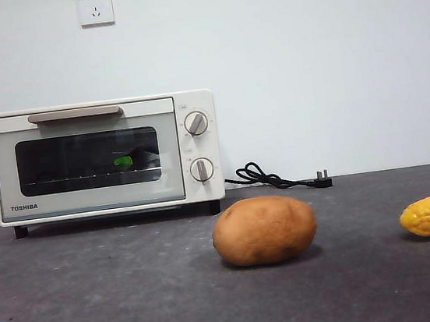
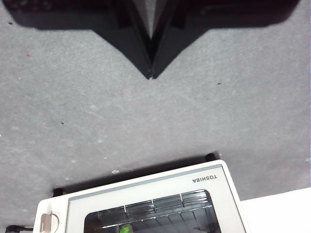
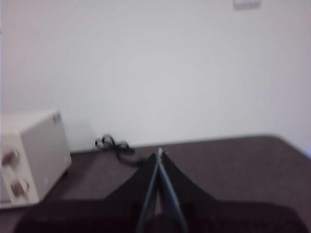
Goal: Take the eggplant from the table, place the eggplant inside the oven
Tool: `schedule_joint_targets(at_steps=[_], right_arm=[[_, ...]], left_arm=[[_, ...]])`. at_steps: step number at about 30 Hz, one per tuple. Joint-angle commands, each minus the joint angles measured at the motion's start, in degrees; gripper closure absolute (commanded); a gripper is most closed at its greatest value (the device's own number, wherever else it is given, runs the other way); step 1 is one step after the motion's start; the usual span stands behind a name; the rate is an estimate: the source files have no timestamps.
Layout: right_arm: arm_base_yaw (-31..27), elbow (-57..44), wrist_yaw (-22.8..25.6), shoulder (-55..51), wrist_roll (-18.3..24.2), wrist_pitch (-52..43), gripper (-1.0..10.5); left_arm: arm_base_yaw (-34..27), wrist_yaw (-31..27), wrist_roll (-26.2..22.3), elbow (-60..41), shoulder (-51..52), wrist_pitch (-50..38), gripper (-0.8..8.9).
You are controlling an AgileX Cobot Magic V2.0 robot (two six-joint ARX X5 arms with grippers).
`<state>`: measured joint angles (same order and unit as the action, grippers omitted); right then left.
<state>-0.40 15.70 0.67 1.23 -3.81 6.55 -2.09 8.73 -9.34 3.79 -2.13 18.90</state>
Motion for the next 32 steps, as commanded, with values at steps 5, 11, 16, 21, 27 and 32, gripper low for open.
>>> schedule_joint_targets(at_steps=[5, 11, 16, 21, 27, 32], right_arm=[[0.0, -11.0, 0.2, -0.8, -3.8, -5.2, 9.5], [-0.9, -14.1, 0.2, -0.8, -3.8, -5.2, 9.5], [-3.0, -14.9, 0.2, -0.8, -3.9, -1.8, 9.5], [-4.9, -14.9, 0.2, -0.8, -3.7, 4.3, 9.5], [-4.9, -14.9, -0.3, -0.8, -3.9, 4.1, 9.5], [-4.9, -14.9, 0.1, -0.8, -5.1, 4.1, 9.5]], left_arm=[[0.0, 0.2, 0.4, -0.4, -0.6, -0.3, 8.18], [0.0, 0.2, 0.4, -0.4, -0.6, -0.3, 8.18], [0.0, 0.2, 0.4, -0.4, -0.6, -0.3, 8.18], [0.0, 0.2, 0.4, -0.4, -0.6, -0.3, 8.18], [0.0, 0.2, 0.4, -0.4, -0.6, -0.3, 8.18], [0.0, 0.2, 0.4, -0.4, -0.6, -0.3, 8.18]])
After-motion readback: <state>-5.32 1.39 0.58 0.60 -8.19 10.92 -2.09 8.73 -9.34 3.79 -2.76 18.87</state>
